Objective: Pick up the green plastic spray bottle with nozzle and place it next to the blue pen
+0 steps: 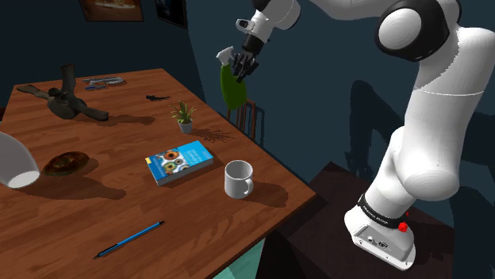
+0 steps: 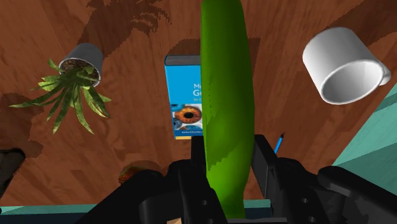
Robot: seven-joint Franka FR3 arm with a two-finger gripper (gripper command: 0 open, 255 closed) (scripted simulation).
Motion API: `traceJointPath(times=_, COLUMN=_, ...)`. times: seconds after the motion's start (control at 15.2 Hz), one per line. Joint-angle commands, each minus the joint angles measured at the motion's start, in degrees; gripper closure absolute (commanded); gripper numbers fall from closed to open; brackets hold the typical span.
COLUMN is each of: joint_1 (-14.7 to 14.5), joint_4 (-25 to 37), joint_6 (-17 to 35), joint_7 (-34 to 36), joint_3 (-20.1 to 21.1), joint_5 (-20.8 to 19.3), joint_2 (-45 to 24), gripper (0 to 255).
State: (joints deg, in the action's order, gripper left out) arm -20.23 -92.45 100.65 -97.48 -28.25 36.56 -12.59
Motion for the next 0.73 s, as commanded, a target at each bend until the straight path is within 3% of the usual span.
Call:
traceJointPath(times=0.0, joint_1=0.14, joint_4=1.56, joint_6=-1.38, joint_7=0.79, joint_3=-0.07, joint_5=-0.19, joint_2=0.02, gripper=255)
traceJointPath(times=0.66, joint_1=1.13, joint_4=9.61, joint_6=-8.15, joint_7=4.18, joint_3=-0.38, joint_5=-0.39, joint_2=-0.54, gripper=255)
